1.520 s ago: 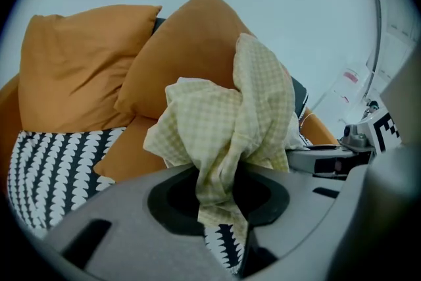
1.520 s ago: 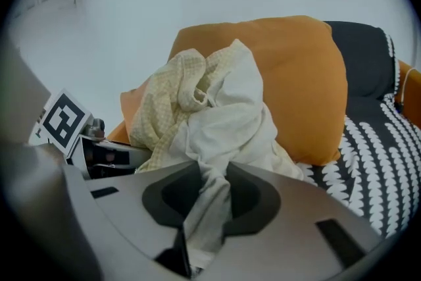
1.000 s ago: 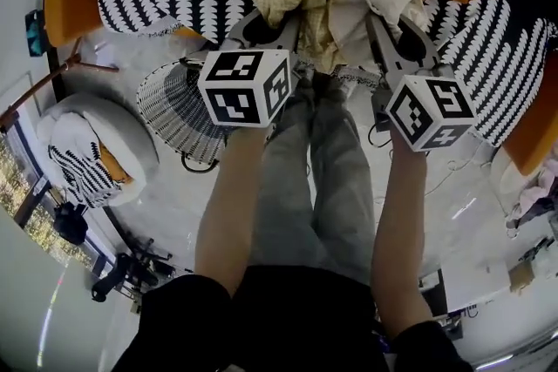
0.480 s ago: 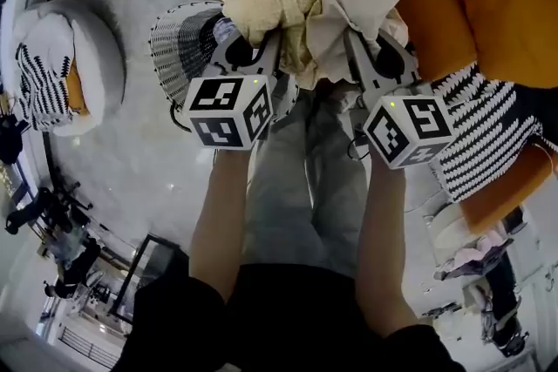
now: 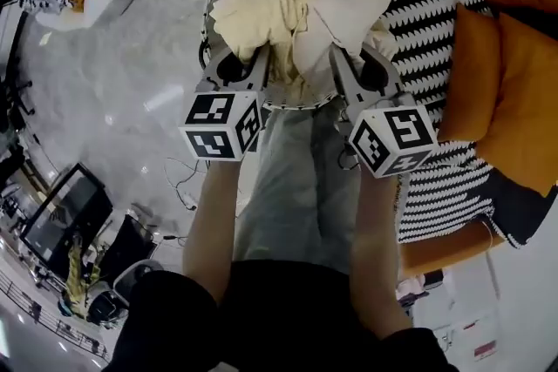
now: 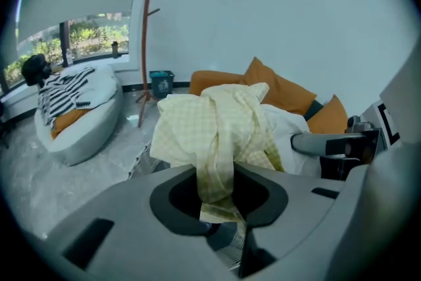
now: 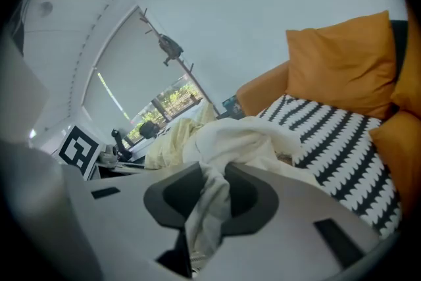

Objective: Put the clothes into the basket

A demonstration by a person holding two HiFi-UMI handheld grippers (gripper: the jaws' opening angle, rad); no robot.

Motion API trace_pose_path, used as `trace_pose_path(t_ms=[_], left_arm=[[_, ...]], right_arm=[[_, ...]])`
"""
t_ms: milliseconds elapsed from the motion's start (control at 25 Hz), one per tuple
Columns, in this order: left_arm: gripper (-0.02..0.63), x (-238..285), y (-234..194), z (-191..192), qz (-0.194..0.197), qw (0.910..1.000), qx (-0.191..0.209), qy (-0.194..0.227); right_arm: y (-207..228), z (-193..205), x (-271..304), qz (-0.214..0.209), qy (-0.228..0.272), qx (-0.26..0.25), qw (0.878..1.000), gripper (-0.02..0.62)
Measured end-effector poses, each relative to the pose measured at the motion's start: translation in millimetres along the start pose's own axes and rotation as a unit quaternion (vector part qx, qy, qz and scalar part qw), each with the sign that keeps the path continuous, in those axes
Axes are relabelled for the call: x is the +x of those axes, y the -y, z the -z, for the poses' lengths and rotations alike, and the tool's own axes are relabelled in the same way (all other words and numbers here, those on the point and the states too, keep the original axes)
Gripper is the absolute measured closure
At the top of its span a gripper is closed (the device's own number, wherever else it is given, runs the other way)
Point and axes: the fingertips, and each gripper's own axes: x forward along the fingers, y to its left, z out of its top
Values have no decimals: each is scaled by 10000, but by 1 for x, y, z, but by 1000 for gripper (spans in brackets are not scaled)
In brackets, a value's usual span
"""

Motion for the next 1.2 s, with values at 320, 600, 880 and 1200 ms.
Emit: trace_pose_path(t_ms=[320,600,880,1200], left_arm=[[515,-50,-74,65,-829,9921,-936,-80],[515,-46,-82,79,-863,9901,-1095,-180],[416,-38,-86,82,-1344,9884,-666,-245],[570,-31,-58,56,-873,9958,-66,-257]], right_arm=[[-76,48,50,-889,-888,-539,9906,522],[-78,61,58,-868,-1128,-552,9883,522],[-40,96,57,78,-1593,-437,9862,359],[-7,74,7,453,-1001,196,9937,575]])
